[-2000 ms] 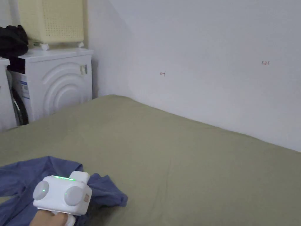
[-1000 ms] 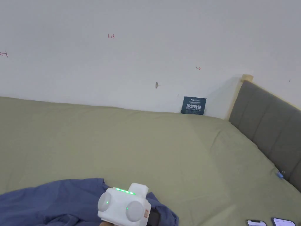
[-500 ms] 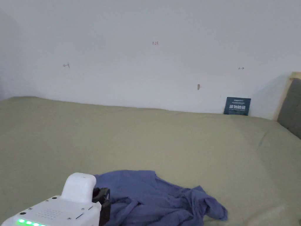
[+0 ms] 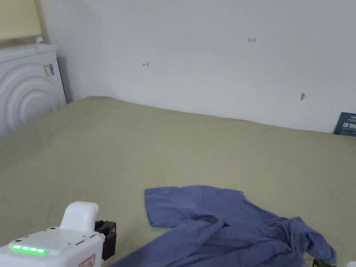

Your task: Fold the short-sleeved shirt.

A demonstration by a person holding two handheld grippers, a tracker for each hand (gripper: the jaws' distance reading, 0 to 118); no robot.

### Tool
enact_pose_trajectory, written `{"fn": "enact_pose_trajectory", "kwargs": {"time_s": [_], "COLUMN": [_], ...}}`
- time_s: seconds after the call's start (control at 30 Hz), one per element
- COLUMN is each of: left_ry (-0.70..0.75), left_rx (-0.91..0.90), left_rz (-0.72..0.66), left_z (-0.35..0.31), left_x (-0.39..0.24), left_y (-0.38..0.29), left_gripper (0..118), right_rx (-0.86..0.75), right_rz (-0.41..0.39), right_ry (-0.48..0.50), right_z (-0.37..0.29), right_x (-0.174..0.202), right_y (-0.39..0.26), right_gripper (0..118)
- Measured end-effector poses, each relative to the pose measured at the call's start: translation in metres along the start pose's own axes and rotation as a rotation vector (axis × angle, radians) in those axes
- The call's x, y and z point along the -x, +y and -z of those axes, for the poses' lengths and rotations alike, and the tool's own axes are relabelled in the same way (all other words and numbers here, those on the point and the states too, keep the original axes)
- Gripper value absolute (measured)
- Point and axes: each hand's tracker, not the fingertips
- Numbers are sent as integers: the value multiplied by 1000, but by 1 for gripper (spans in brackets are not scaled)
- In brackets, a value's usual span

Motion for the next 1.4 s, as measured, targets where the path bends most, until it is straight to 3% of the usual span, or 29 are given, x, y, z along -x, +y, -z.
{"fn": "enact_pose_trajectory", "kwargs": {"time_s": [0.13,0.17,0.2,0.23,0.27,0.43,0.47,0.5,0.53,0.6,0.87,1.0,1.1,1.13,1.17,1.23,1.3,1.33,1.4], "left_ry": [-37,-41,-54,-42,-23,91,76,83,60,42,-4,-10,-14,-13,-12,-14,-15,-16,-16], "left_rx": [241,298,340,399,445,509,497,496,483,440,455,462,467,466,465,464,465,465,466], "left_rz": [-48,-57,-51,-47,-20,106,99,112,126,175,130,125,109,106,104,100,100,93,86], "left_z": [65,84,98,113,127,159,158,155,149,133,128,128,128,127,126,134,135,135,137], "left_x": [25,34,37,39,38,27,23,21,21,15,11,8,7,5,3,18,18,18,18], "left_y": [-15,-19,-23,-29,-36,-52,-52,-49,-45,-39,-33,-30,-27,-27,-27,-32,-32,-33,-33], "left_gripper": [1,14,48,101,116,113,111,100,72,3,3,3,3,3,3,3,3,4,4], "right_rx": [36,48,61,73,89,146,163,164,167,179,258,393,480,531,582,650,674,668,667], "right_rz": [-5,-11,-17,-22,-27,-36,-32,-19,-3,5,-43,-52,46,71,79,24,-51,-79,-106], "right_ry": [18,20,21,21,17,5,-11,-22,-25,-46,-88,-102,-42,-15,-20,-8,23,-46,-89], "right_z": [7,10,12,17,21,42,47,53,61,79,221,295,330,341,350,361,360,364,371], "right_x": [4,5,5,5,5,0,-3,-7,-16,-31,-102,-134,-147,-150,-151,-145,-136,-132,-128], "right_y": [-8,-10,-12,-15,-17,-21,-19,-17,-12,-1,57,70,71,69,65,54,45,43,36], "right_gripper": [0,0,0,0,0,0,0,0,0,0,0,0,0,7,35,118,108,107,106]}}
